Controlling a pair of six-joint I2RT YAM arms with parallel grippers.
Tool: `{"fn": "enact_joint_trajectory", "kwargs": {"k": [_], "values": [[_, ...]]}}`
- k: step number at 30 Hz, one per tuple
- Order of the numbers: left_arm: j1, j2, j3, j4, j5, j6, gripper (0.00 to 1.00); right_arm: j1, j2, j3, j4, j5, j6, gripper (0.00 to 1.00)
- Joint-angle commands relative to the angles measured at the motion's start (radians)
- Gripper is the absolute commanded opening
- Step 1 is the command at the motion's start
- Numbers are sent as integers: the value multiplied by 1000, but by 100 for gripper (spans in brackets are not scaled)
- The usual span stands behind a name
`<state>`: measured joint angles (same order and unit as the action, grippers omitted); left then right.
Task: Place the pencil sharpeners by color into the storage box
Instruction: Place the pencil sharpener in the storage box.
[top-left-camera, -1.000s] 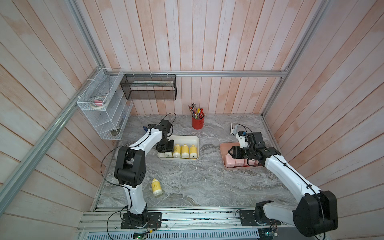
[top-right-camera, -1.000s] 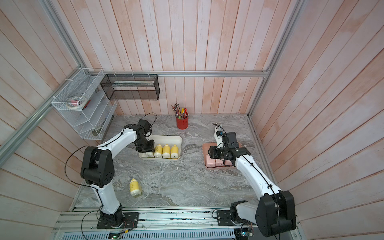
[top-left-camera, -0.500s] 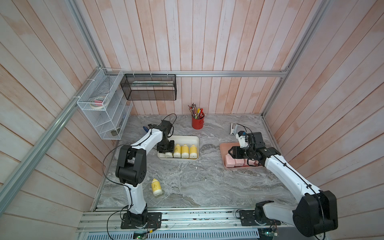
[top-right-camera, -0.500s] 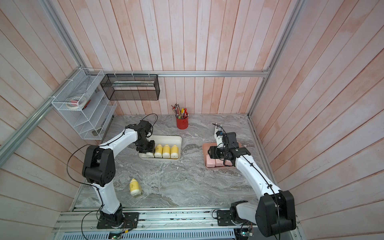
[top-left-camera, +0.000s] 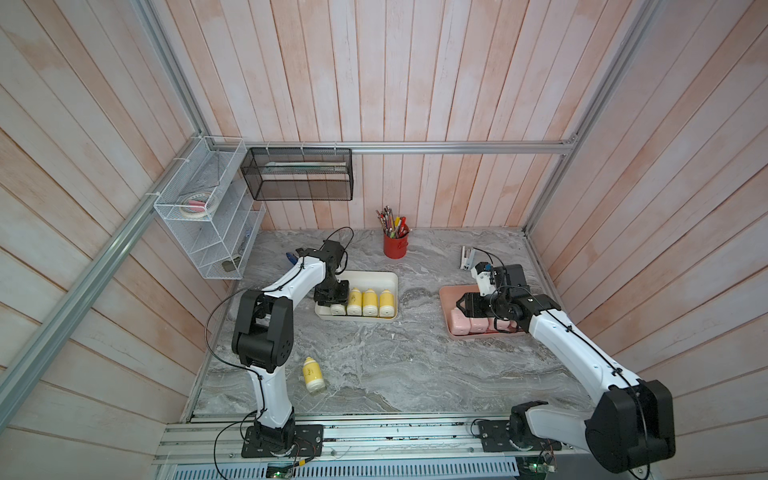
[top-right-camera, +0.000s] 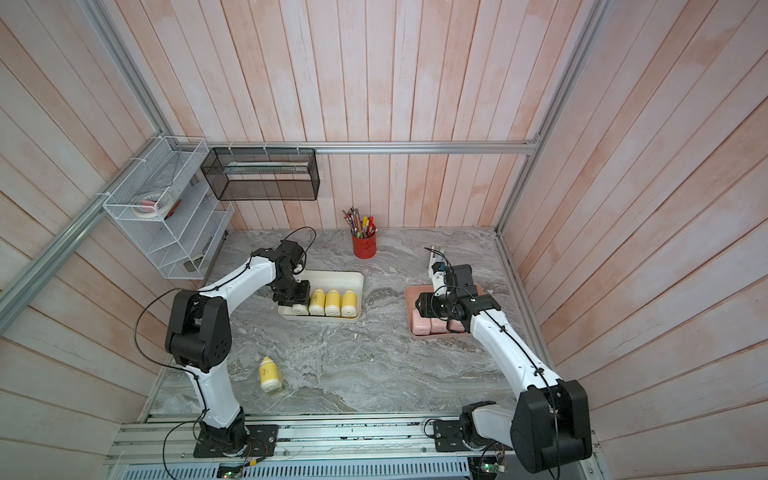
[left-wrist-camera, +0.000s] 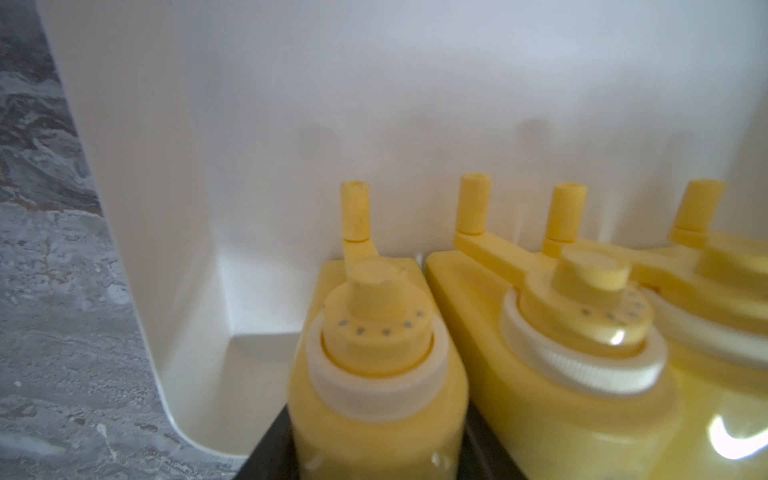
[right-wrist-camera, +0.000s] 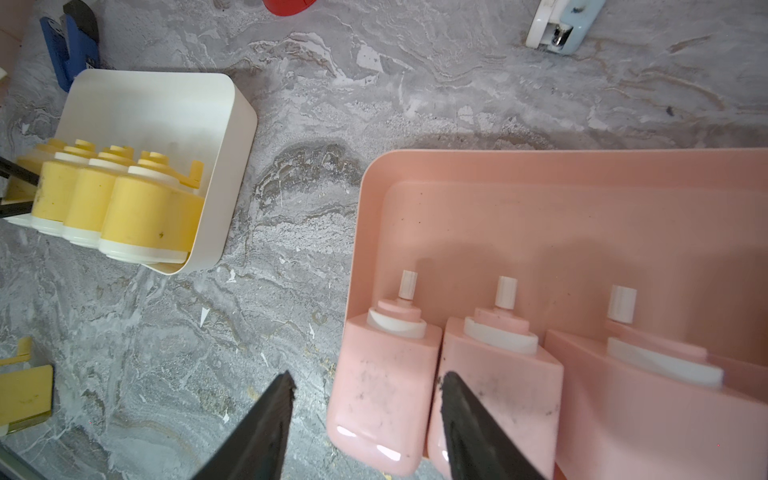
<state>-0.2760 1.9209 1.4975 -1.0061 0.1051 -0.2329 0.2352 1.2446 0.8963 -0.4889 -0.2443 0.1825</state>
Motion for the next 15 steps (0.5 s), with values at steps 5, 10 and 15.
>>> {"fn": "enact_joint_trajectory", "kwargs": {"k": [5, 10, 15], "values": [[-6, 11, 32, -6, 7, -8, 54, 7, 6, -10, 10, 0, 3, 60], [-6, 9, 32, -8, 7, -9, 56, 6, 3, -12, 9, 0, 3, 60], [-7, 8, 37, -11, 5, -8, 57, 7, 3, -11, 11, -1, 5, 60]]}}
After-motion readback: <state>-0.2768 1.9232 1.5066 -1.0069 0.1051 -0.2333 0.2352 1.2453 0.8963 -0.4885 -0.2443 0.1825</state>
